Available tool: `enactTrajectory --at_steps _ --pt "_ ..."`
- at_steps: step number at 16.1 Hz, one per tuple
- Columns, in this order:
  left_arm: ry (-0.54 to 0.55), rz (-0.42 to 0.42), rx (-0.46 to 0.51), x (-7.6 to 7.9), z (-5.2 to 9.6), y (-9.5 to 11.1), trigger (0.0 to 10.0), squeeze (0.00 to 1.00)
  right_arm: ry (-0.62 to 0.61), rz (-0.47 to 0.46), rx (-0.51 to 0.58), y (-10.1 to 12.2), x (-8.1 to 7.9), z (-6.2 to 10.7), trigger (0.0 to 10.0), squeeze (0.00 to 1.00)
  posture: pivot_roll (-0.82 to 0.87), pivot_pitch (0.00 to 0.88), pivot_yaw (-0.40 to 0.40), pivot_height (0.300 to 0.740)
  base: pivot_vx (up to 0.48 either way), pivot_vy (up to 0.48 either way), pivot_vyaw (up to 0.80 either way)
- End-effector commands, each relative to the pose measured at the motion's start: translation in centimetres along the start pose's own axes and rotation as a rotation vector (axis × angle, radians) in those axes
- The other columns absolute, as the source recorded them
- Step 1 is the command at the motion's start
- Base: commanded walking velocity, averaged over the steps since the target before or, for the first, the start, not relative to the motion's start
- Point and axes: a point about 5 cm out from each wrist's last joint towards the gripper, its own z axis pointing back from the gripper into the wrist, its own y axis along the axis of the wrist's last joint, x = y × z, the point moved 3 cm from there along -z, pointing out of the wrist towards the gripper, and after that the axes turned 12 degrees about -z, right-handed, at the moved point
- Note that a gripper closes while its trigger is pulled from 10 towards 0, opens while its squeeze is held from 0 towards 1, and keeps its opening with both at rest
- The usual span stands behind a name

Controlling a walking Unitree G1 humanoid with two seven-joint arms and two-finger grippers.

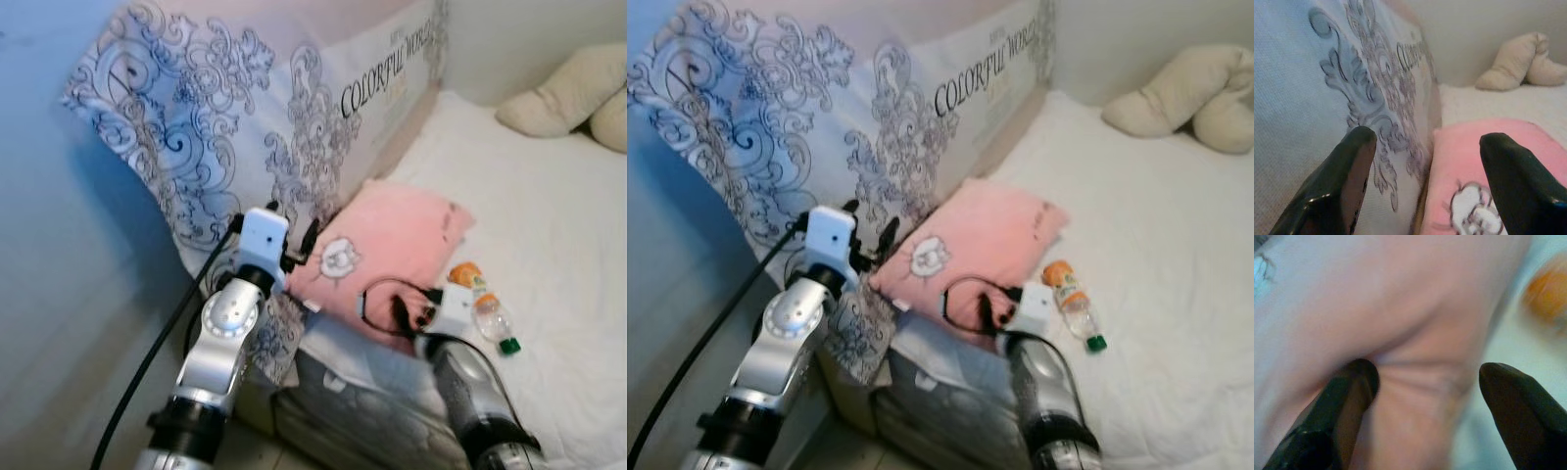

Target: Clean up the room

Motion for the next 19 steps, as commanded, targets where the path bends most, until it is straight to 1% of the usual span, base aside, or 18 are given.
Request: enactTrajectory --at_steps 1,3,4,5,6,7,8,10,11,13,14,16,17,18,19 --pt "-0.008 0.029 -0.037 0.5 -0.3 -0.2 10.0 0.0 0.008 0.11 0.165 3.3 -0.3 0.7 10.0 0.0 0.19 0.0 -0.018 0.74 0.0 0.0 0.0" --pt "-0.017 0.071 -0.066 0.9 -0.3 -0.9 10.0 0.0 -0.039 0.2 0.255 4.4 0.8 2.8 10.0 0.0 0.16 0.0 -0.012 0.74 0.0 0.0 0.0" --pt "-0.024 0.084 -0.095 1.4 -0.4 -1.6 10.0 0.0 -0.142 0.248 0.336 5.3 2.8 5.3 10.0 0.0 0.14 0.0 -0.009 0.74 0.0 0.0 0.0" --pt "-0.025 0.086 -0.097 1.4 -0.4 -1.7 10.0 0.0 -0.16 0.252 0.346 5.4 3.2 5.6 10.0 0.0 0.14 0.0 -0.009 0.74 0.0 0.0 0.0" --pt "-0.028 0.111 -0.117 1.7 -0.6 -2.0 10.0 0.0 -0.186 0.254 0.374 5.5 3.7 6.7 10.0 0.0 0.11 0.0 0.001 0.74 0.0 0.0 0.0" --pt "-0.019 0.136 -0.126 1.9 -0.7 -2.2 10.0 0.0 -0.169 0.254 0.381 5.5 3.3 6.9 10.0 0.0 0.1 0.0 0.009 0.74 0.0 0.0 0.0" --pt "-0.008 0.143 -0.135 1.9 -0.7 -2.5 10.0 0.0 -0.162 0.267 0.381 5.4 3.0 6.7 10.0 0.0 0.09 0.0 0.015 0.74 0.0 0.0 0.0" --pt "0.012 0.151 -0.143 2.0 -0.8 -3.1 10.0 0.0 -0.158 0.268 0.371 5.4 2.4 6.2 10.0 0.0 0.09 0.0 0.02 0.74 0.0 -0.476 0.0" --pt "0.009 0.171 -0.146 2.0 -0.9 -3.2 10.0 0.0 -0.152 0.27 0.368 5.4 2.2 6.1 10.0 0.0 0.09 0.0 0.022 0.74 0.0 -0.472 0.0" --pt "-0.001 0.155 -0.139 1.9 -1.4 -3.2 10.0 0.0 -0.119 0.273 0.372 5.5 1.7 5.9 10.0 0.0 0.09 0.0 0.023 0.74 0.0 -0.457 0.0" --pt "-0.003 0.142 -0.136 1.8 -1.5 -3.2 10.0 0.0 -0.105 0.258 0.366 5.4 1.6 5.6 10.0 0.0 0.09 0.0 0.024 0.74 0.0 -0.45 0.0" --pt "0.002 0.154 -0.137 1.5 -1.4 -3.4 10.0 0.0 -0.112 0.143 0.336 5.0 1.7 5.2 10.0 0.0 0.09 0.0 0.02 0.74 0.0 -0.45 0.0" --pt "0.01 0.147 -0.152 1.2 -1.0 -3.9 10.0 0.0 -0.101 0.079 0.298 4.5 1.6 4.8 10.0 0.0 0.1 0.0 0.016 0.74 0.0 -0.45 0.0" --pt "0.027 0.146 -0.156 0.9 -0.8 -4.2 10.0 0.0 -0.079 0.092 0.263 4.1 1.3 4.3 10.0 0.0 0.1 0.0 0.016 0.74 0.0 -0.439 0.0" --pt "0.039 0.144 -0.166 0.7 -0.7 -4.5 10.0 0.0 -0.065 0.115 0.24 3.9 1.1 3.7 10.0 0.0 0.11 0.0 0.013 0.74 0.27 0.0 0.0"
